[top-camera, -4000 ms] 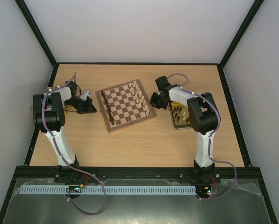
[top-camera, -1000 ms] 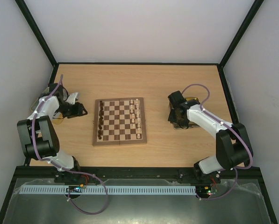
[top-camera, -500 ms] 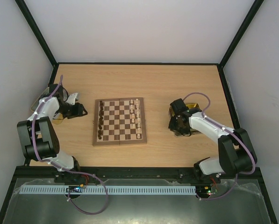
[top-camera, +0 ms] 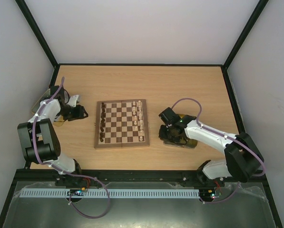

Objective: Set up the chess pieces on the board
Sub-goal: Move the storage box to the center of the board, then move the chessboard to the center of the board.

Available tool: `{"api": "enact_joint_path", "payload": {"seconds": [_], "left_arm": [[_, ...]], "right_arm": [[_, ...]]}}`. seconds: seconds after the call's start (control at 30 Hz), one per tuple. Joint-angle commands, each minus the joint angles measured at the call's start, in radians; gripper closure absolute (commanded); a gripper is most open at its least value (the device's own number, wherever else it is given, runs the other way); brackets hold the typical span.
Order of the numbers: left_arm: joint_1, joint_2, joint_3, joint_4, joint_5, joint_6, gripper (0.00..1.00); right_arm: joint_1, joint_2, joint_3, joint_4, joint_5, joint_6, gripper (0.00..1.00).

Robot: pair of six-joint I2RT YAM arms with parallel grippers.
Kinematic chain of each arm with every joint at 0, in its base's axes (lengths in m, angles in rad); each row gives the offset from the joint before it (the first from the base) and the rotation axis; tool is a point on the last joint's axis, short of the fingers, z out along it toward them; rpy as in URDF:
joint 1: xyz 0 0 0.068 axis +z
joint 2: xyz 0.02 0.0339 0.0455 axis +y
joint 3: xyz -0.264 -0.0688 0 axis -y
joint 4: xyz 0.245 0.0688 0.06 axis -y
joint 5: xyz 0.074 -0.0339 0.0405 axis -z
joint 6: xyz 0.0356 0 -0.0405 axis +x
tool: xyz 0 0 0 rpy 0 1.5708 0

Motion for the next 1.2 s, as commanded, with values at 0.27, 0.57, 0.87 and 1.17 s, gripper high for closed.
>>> {"api": "enact_joint_path", "payload": {"seconds": [0.27,0.57,0.87,1.17], "left_arm": [[0.001,0.18,0.072,0.029,-0.08,-0.007,0.77],[-0.033,0.232,0.07,0.031,-0.021,-0.001,0.98],[-0.117,0.287,0.089,0.037,-0.001,-0.012,0.98],[-0.187,0.271,0.07,0.042,0.006,-0.008,0.98]], "right_arm": [[0.041,-0.097,0.054,-0.131,0.059,0.042,0.43],[0.041,-0.139,0.113,-0.182,0.117,0.042,0.42],[0.042,-0.147,0.118,-0.176,0.119,0.04,0.45],[0.041,-0.155,0.12,-0.186,0.144,0.028,0.47]]}}
